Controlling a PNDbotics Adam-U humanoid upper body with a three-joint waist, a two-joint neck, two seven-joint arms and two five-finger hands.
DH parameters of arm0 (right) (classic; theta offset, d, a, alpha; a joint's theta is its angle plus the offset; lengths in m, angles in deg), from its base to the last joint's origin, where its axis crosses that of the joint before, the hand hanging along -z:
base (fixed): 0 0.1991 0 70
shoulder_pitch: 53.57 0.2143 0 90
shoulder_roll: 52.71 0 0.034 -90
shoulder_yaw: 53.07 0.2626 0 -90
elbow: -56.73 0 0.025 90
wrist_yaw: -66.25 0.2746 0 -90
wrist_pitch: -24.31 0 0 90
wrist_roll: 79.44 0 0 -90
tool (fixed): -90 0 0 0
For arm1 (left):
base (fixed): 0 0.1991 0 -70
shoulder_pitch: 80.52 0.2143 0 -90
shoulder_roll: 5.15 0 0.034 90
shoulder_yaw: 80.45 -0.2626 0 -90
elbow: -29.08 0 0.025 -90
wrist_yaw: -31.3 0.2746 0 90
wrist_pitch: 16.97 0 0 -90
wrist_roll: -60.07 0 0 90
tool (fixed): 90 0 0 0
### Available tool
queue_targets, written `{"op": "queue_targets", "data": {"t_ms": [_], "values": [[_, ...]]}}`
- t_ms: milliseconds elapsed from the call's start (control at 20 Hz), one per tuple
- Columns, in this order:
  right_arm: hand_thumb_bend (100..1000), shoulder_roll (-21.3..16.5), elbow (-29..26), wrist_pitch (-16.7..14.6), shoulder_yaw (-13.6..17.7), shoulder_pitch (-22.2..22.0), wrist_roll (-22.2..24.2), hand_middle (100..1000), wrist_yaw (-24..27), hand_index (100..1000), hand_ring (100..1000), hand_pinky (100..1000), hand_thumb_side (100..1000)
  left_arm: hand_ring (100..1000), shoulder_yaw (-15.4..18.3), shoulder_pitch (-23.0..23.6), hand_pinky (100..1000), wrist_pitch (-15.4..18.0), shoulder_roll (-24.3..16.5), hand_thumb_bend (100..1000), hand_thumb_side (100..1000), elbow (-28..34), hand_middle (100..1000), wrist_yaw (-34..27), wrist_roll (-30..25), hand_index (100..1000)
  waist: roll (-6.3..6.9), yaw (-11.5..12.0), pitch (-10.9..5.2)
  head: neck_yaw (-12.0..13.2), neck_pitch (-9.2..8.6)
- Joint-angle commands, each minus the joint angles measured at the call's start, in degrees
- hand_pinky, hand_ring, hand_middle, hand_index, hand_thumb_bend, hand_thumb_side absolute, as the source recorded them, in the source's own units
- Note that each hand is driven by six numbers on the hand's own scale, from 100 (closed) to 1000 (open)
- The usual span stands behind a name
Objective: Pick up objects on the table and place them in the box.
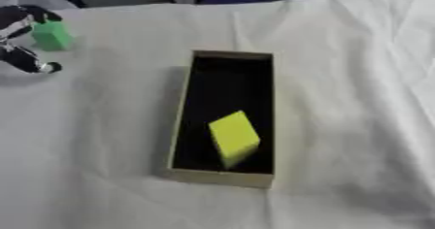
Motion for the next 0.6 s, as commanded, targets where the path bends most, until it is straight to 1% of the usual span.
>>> {"op": "queue_targets", "data": {"t_ms": [50,100,200,350,600], "values": [[100,-1.29,-0.63,-0.2,-0.07,0.44,0.05,547,-0.66,828,842,827,741,850,1.43,-1.43,766,-1.3,-2.03,522,100,0.06,817,0.03,2.04,922,0.01,-0.12,-0.81,0.14,-0.73],[100,-1.27,-0.63,-0.18,-0.11,0.47,0.07,547,-0.76,828,842,827,743,845,1.72,-1.49,760,-1.86,-2.17,510,100,-0.01,809,-0.35,2.93,914,0.05,-0.15,-0.68,0.15,-0.82],[100,-1.26,-0.63,-0.16,-0.22,0.56,0.12,546,-0.94,828,843,827,745,856,1.95,-1.65,771,-2.85,-2.57,530,100,-0.25,832,-0.76,4.49,913,0.13,-0.25,-0.39,0.2,-1.01],[100,-1.26,-0.63,-0.2,-0.4,0.71,0.22,546,-1.2,828,843,827,746,861,2.21,-2.06,775,-3.75,-3.22,535,100,-0.88,843,-0.26,6.14,914,0.21,-0.51,0.06,0.5,-1.36],[100,-1.13,-0.63,-0.33,-0.58,0.84,0.26,545,-1.63,828,844,828,750,863,2.8,-2.58,775,-3.77,-4.15,487,100,-0.8,847,-0.93,7.37,918,0.22,-1.0,0.69,0.87,-1.92]]}}
